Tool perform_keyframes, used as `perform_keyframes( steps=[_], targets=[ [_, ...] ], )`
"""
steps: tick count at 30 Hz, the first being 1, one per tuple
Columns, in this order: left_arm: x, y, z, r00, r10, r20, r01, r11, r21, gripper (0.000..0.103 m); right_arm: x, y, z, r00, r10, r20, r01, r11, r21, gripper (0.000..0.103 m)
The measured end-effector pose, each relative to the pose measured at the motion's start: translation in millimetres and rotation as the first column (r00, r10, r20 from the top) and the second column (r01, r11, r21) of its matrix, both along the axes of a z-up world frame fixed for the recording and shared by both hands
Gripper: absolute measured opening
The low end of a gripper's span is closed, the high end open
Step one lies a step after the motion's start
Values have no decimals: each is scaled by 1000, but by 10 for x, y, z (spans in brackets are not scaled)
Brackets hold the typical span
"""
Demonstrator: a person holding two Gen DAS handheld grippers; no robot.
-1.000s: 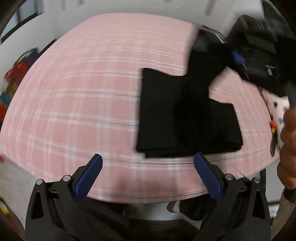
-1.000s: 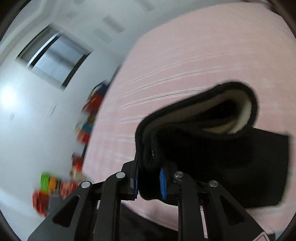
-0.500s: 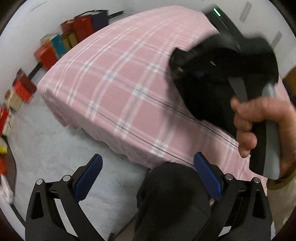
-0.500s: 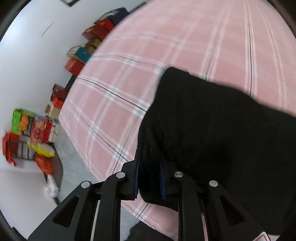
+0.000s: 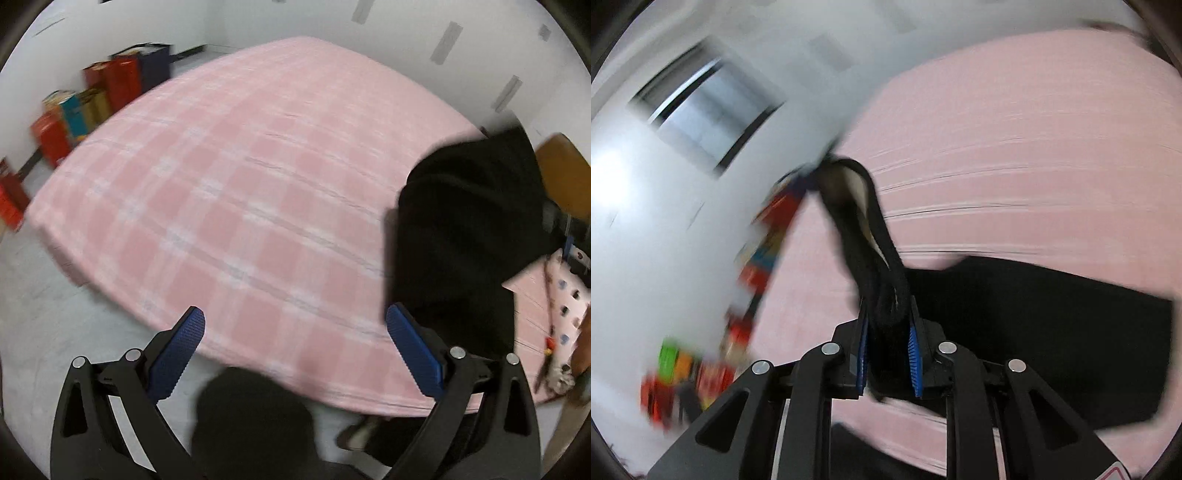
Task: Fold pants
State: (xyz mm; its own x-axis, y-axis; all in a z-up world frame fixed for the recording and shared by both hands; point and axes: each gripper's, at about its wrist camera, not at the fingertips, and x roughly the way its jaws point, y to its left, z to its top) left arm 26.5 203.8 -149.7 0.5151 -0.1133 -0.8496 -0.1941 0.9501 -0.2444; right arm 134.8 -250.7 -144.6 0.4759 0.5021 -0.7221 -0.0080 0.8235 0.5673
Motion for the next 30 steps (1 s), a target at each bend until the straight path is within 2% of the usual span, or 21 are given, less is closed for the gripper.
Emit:
perform_keyframes(
  steps=[1,2,3,4,5,6,7,9,11,13,16,17,20,22,23,24,26,27,29,30],
  targets=[
    [71,-209,-3,1000,-30,-1,30,999,-11,97,-122,-377,-282,996,-64,-55,62,997,-43,26],
    [124,-372,-18,999,-53,-6,53,998,-17,97,-250,-690,-592,983,-129,-129,114,986,-122,27],
    [190,-615,-49,996,-89,-8,89,996,-30,97,-347,-888,-828,968,-167,-189,138,978,-156,27],
    [233,-761,-66,994,-109,-12,108,993,-37,97,-498,-1125,-1082,948,-209,-240,178,974,-143,27],
    [296,-982,-99,990,-139,-25,138,990,-39,97,-617,-1262,-1211,936,-235,-262,213,971,-111,27],
    [340,-1146,-123,986,-163,-31,161,986,-40,97,-773,-1423,-1317,927,-261,-268,262,965,-34,24],
    [384,-1350,-175,981,-188,-44,187,982,-38,97,-890,-1532,-1345,926,-276,-259,297,954,42,21],
    [469,-1604,-256,974,-214,-72,212,977,-33,97,-973,-1596,-1310,928,-284,-243,309,948,75,29],
    [544,-1838,-345,968,-227,-106,226,974,-25,97,-935,-1597,-1189,945,-254,-204,278,956,94,51],
    [591,-2002,-402,965,-233,-125,234,972,-6,97,-853,-1536,-1075,964,-213,-159,232,966,111,61],
    [613,-2189,-401,962,-242,-127,250,967,52,97,-609,-1291,-1037,979,-162,-124,169,984,51,66],
    [616,-2235,-385,960,-248,-127,258,963,75,97,-542,-1268,-998,978,-160,-132,165,986,29,69],
    [595,-2315,-353,956,-262,-133,280,950,136,97,-341,-1072,-1197,975,-135,-176,130,991,-39,70],
    [597,-2340,-355,954,-266,-138,287,942,173,97,-341,-1042,-1205,982,-106,-156,101,994,-41,59],
    [595,-2361,-356,952,-272,-140,296,936,189,97,-338,-985,-1171,984,-88,-156,82,996,-46,36],
    [600,-2374,-353,950,-277,-144,302,932,199,97,-352,-979,-1115,987,-85,-139,85,996,-9,36],
    [598,-2386,-370,946,-289,-149,316,925,212,97,-439,-1018,-900,992,-104,-76,104,995,-5,35],
    [598,-2391,-375,944,-292,-151,320,922,216,97,-507,-1078,-738,992,-123,-33,122,992,-16,31],
    [602,-2393,-382,943,-294,-154,323,920,222,97,-588,-1223,-606,987,-160,-3,160,987,-18,10],
    [601,-2395,-387,943,-295,-154,324,920,220,97,-589,-1290,-625,986,-166,-7,166,986,-32,9]
  ],
)
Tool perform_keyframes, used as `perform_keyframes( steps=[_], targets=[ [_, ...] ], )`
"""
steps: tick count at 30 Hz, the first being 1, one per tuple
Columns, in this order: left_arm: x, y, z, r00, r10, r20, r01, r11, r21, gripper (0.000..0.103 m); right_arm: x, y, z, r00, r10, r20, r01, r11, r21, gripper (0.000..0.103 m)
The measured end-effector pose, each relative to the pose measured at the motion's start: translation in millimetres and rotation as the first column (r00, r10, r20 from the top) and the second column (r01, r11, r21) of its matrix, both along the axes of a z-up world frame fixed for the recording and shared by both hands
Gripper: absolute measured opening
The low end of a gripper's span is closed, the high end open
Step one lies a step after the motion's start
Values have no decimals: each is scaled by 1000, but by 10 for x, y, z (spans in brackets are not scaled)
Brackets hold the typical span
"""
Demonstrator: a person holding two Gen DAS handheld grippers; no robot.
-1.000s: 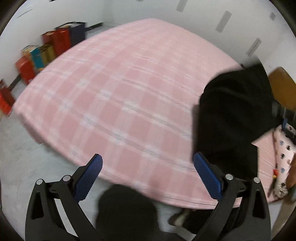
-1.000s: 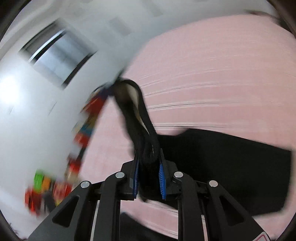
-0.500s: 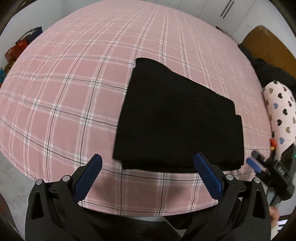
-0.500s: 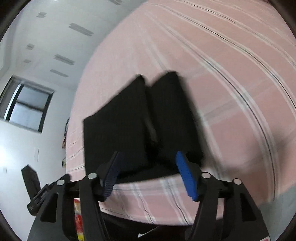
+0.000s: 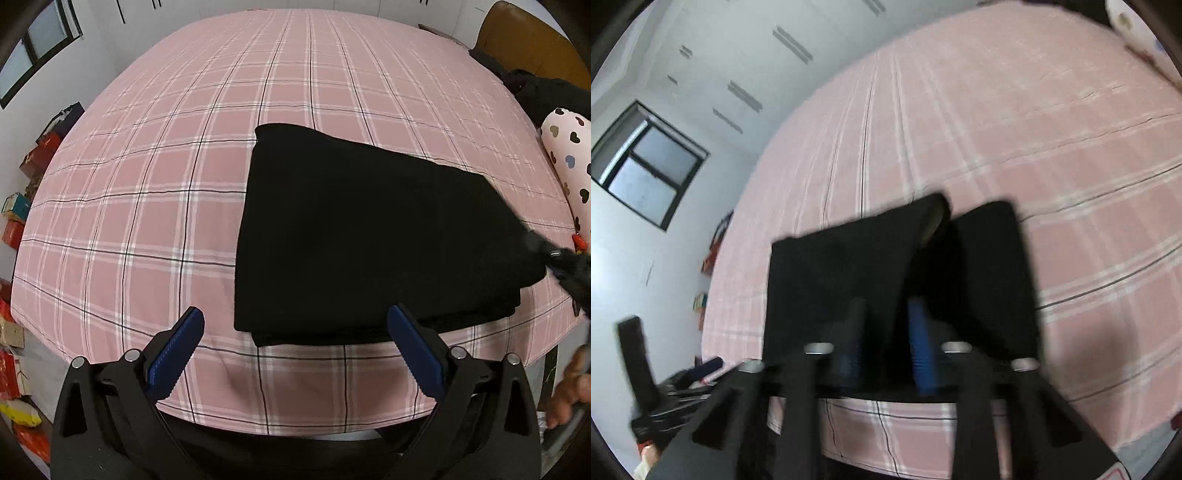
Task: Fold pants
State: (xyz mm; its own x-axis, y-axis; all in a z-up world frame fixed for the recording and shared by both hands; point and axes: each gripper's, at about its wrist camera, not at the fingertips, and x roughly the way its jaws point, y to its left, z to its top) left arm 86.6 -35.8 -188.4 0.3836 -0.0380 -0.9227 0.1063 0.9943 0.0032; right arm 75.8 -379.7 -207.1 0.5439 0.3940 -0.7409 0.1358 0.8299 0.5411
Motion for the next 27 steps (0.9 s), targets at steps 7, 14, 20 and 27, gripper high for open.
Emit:
perform_keyframes(
  steps=[7,14,20,27],
  targets=[
    [28,4,-164,999,4,-34,-4,1000,2,98,-152,-342,-438,984,-87,-158,87,996,-7,41],
    [90,89,-239,998,25,-58,-26,999,-22,98,122,-100,-221,994,18,-104,-15,999,37,68],
    [145,313,-258,992,87,-91,-96,990,-101,98,472,276,-574,984,93,-154,-87,995,44,56],
    [231,449,-185,994,94,-60,-100,987,-123,98,252,242,38,997,82,3,-82,995,-57,18]
  ],
)
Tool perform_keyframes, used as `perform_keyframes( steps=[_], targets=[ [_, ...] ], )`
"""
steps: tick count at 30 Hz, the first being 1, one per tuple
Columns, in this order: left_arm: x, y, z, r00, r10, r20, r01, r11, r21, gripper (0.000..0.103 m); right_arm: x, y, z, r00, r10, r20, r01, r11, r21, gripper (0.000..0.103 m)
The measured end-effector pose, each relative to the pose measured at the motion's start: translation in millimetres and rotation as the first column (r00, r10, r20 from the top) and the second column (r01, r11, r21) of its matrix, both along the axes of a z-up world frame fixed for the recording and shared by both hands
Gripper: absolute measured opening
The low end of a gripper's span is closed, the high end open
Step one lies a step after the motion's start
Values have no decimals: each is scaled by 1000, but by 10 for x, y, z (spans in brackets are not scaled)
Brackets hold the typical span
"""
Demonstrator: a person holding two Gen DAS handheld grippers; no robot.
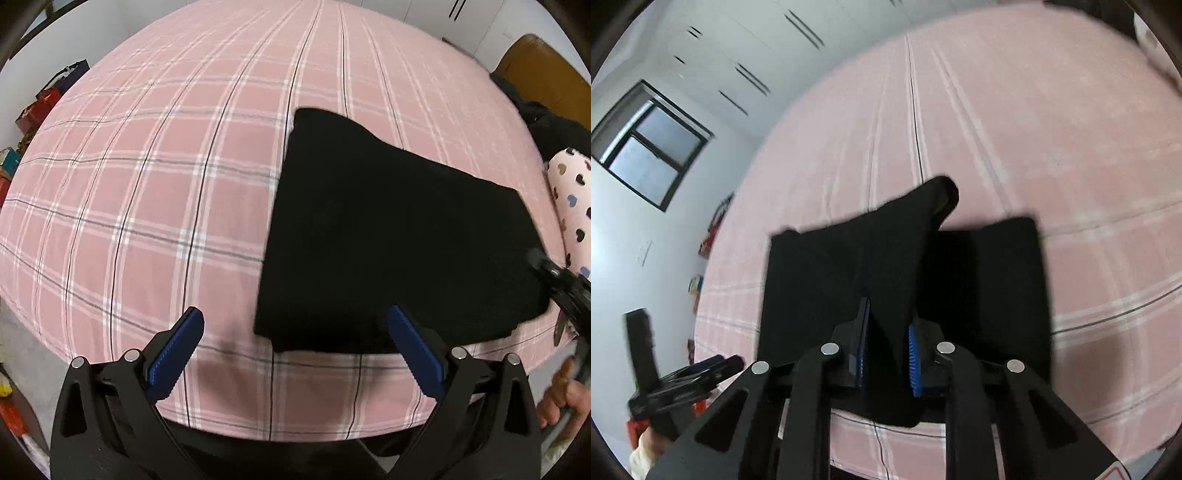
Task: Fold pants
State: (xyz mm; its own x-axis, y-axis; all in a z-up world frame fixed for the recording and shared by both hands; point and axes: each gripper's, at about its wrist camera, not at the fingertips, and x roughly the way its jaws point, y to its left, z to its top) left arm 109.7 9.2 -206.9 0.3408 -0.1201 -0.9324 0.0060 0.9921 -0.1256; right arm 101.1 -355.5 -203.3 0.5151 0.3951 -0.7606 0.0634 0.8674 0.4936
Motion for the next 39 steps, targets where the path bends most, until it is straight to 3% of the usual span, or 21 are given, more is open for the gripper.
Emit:
perform_keyframes(
  steps=[3,4,5,6,8,13,14,15,16,17,18,20,22,24,27,29,30,31,32,34,39],
  targets=[
    [123,-7,-155,999,1,-34,-2,999,-47,98,22,-76,-433,984,-3,-180,-19,993,-119,29],
    [185,-13,-257,998,1,-57,-5,997,-71,98,-17,-147,-463,983,-13,-184,3,999,-54,29],
    [233,-12,-334,997,10,-80,-16,997,-73,98,-115,-262,-391,987,-62,-149,62,998,-2,37],
    [273,4,-397,995,15,-96,-24,995,-97,98,-197,-345,-309,986,-120,-115,119,993,-21,61],
    [321,64,-495,993,40,-112,-55,988,-142,98,-331,-485,-213,976,-213,-51,209,976,-61,87],
    [404,218,-829,981,97,-170,-146,941,-304,98,-166,-529,-660,961,-165,-222,182,981,61,87],
    [406,239,-840,982,102,-158,-149,936,-320,95,-134,-496,-744,962,-142,-235,173,978,117,79],
    [406,246,-825,985,95,-141,-138,933,-334,68,-81,-470,-827,966,-129,-225,170,970,175,58],
    [410,243,-779,991,58,-122,-100,921,-376,50,-65,-423,-789,966,-140,-218,177,970,164,56],
    [410,260,-727,991,43,-126,-89,914,-395,29,-48,-373,-693,970,-139,-198,171,973,155,40],
    [412,275,-619,993,27,-114,-71,910,-408,19,-50,-346,-603,974,-140,-179,168,974,151,36],
    [392,313,-402,997,2,-75,-31,920,-390,17,-106,-329,-256,985,-129,-111,148,970,194,20],
    [335,429,-140,999,-26,-32,10,904,-428,17,-215,-264,-16,992,-105,-65,117,970,211,19],
    [235,533,0,999,-31,-10,24,920,-392,18,-302,-178,-18,994,-76,-74,86,986,141,20],
    [102,700,-225,998,-28,-62,5,943,-332,24,-424,-198,-346,970,-152,-188,142,988,-64,28],
    [7,782,-506,991,13,-135,-50,958,-282,27,-515,-256,-418,949,-213,-231,200,977,-78,29],
    [-81,821,-548,991,42,-125,-73,965,-253,33,-581,-247,-329,957,-221,-190,219,975,-29,29],
    [-129,844,-527,993,59,-101,-82,965,-248,37,-618,-196,-204,967,-212,-141,215,977,5,33],
    [-185,862,-482,995,70,-75,-86,966,-246,41,-623,-145,-152,972,-200,-120,203,979,10,57],
    [-274,868,-371,996,87,-31,-92,970,-225,52,-512,76,-67,988,-123,-90,124,992,3,84],
    [-317,792,-24,994,93,61,-82,983,-163,73,-143,537,-414,983,-11,-182,8,1000,-13,84]
  ],
)
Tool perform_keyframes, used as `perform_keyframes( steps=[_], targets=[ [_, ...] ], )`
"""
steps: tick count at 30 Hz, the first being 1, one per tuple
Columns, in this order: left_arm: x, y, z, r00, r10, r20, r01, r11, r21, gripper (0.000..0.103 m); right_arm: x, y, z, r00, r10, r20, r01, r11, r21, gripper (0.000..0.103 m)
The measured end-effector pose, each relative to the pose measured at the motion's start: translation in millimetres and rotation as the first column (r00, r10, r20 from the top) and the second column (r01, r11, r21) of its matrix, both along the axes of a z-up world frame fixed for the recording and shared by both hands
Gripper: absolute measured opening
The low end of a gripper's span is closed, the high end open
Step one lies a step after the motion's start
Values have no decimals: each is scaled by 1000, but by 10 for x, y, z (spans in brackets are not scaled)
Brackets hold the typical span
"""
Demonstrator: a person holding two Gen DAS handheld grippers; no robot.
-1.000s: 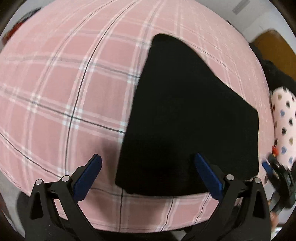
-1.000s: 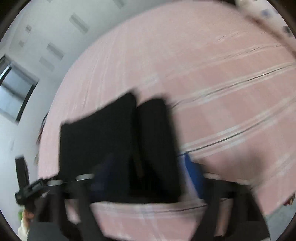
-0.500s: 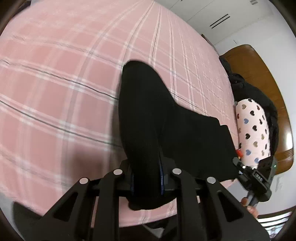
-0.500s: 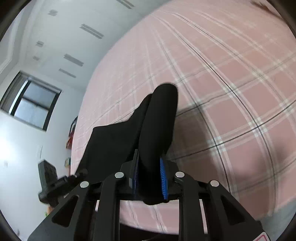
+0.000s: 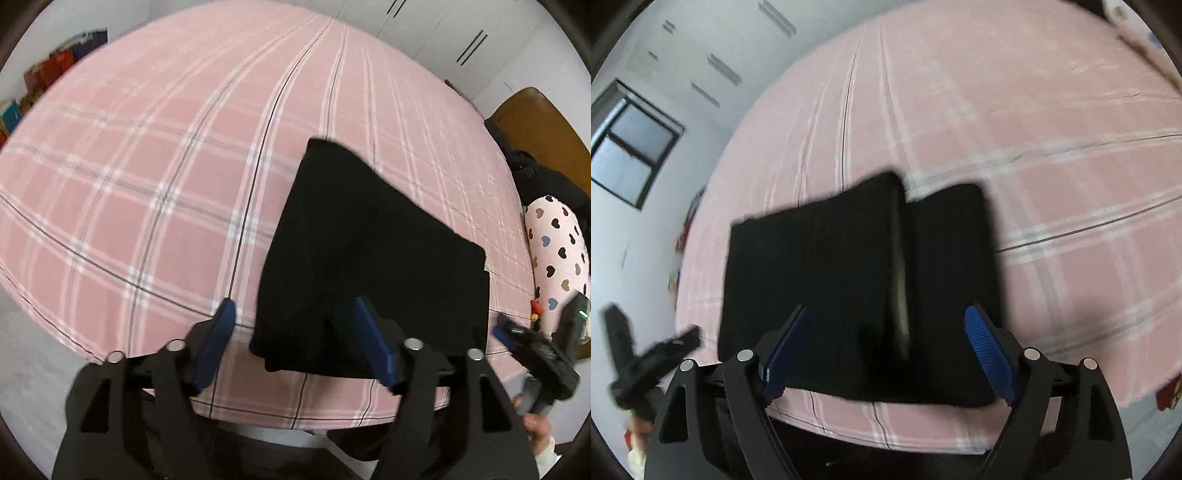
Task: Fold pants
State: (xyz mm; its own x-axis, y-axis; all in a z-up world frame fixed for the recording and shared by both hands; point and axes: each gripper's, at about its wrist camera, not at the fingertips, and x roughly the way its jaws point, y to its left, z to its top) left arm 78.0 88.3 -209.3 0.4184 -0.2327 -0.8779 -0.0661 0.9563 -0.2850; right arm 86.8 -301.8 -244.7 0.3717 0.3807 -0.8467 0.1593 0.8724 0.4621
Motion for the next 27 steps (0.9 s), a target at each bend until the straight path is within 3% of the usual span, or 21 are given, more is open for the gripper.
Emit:
perform_keyframes(
  steps=[2,5,6,9,14,17,20,22,24,25,27],
  targets=[
    [-19,-61,133,1000,-8,26,8,1000,2,78,51,134,-117,1000,-5,-16,5,1000,-1,79],
    [-33,-170,260,999,-31,33,29,999,42,78,-56,281,-86,1000,-3,1,3,1000,-4,28],
    [-30,-196,260,999,-43,30,41,997,67,78,-59,313,-50,1000,-4,8,4,1000,13,20],
    [-66,-296,270,997,-79,10,77,987,144,78,-45,443,197,997,22,73,-23,1000,14,17],
    [-118,-335,264,996,-85,-8,86,987,138,78,-48,510,1088,964,80,252,-83,997,2,16],
    [-137,-372,278,996,-93,-9,93,984,152,78,-186,338,1387,949,91,301,-78,995,-55,16],
    [-164,-405,282,994,-106,-6,106,980,168,80,-280,81,1150,968,54,245,-20,990,-141,16],
    [-179,-432,265,994,-110,-7,110,977,183,87,-271,-178,518,996,4,88,8,991,-133,19],
    [-185,-464,236,993,-116,-8,115,974,197,87,-295,-310,-11,997,-49,-64,34,975,-218,24],
    [-186,-476,219,993,-120,-14,121,972,202,87,-381,-365,-42,996,-77,-44,68,982,-175,24],
    [-195,-492,202,992,-127,-19,128,968,216,87,-507,-397,181,990,-129,54,135,985,-106,24]
  ],
)
